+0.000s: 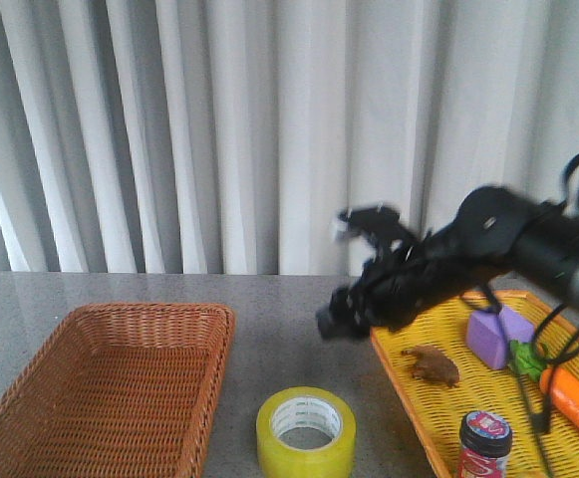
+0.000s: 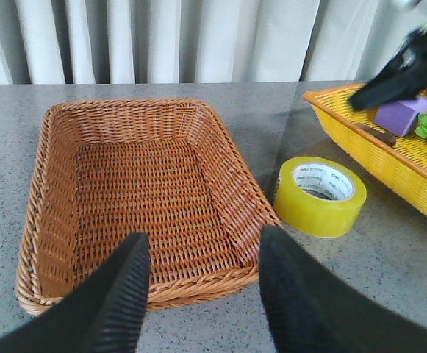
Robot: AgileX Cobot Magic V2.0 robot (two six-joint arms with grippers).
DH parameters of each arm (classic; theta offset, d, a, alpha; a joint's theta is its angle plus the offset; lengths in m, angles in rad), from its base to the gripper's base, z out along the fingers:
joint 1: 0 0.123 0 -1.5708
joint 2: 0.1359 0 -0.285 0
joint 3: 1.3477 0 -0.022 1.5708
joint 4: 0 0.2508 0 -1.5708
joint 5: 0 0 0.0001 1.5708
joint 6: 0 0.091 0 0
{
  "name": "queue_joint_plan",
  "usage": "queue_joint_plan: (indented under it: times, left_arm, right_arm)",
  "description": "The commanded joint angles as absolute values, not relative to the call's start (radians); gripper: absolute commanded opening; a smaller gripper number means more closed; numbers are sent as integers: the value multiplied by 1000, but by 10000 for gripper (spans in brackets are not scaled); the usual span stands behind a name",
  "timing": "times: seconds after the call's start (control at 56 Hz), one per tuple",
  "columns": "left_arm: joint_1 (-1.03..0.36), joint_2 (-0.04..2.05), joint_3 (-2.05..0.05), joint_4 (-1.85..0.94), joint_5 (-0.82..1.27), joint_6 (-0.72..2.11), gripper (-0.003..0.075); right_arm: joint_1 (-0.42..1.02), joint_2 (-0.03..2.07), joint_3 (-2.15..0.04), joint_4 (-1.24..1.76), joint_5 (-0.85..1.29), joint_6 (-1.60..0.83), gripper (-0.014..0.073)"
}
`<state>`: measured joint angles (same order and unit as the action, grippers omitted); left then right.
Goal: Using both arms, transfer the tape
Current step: 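Open the right gripper and withdraw the right arm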
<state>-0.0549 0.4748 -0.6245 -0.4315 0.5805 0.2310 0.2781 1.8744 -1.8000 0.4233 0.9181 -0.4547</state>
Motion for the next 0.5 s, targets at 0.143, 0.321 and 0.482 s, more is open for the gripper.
queue_joint_plan:
  times: [0.143, 0.321, 0.482]
  left_arm:
    - [-53, 485, -657, -450, 516, 231, 347]
    - [-53, 485, -657, -450, 522, 231, 347]
    - [-53, 485, -657, -450, 521, 231, 347]
  right_arm:
    - [272, 1520, -1832, 450, 874, -457, 361]
    - [272, 1232, -1716, 451, 829, -468, 321]
    - [272, 827, -1344, 446, 648, -482, 246]
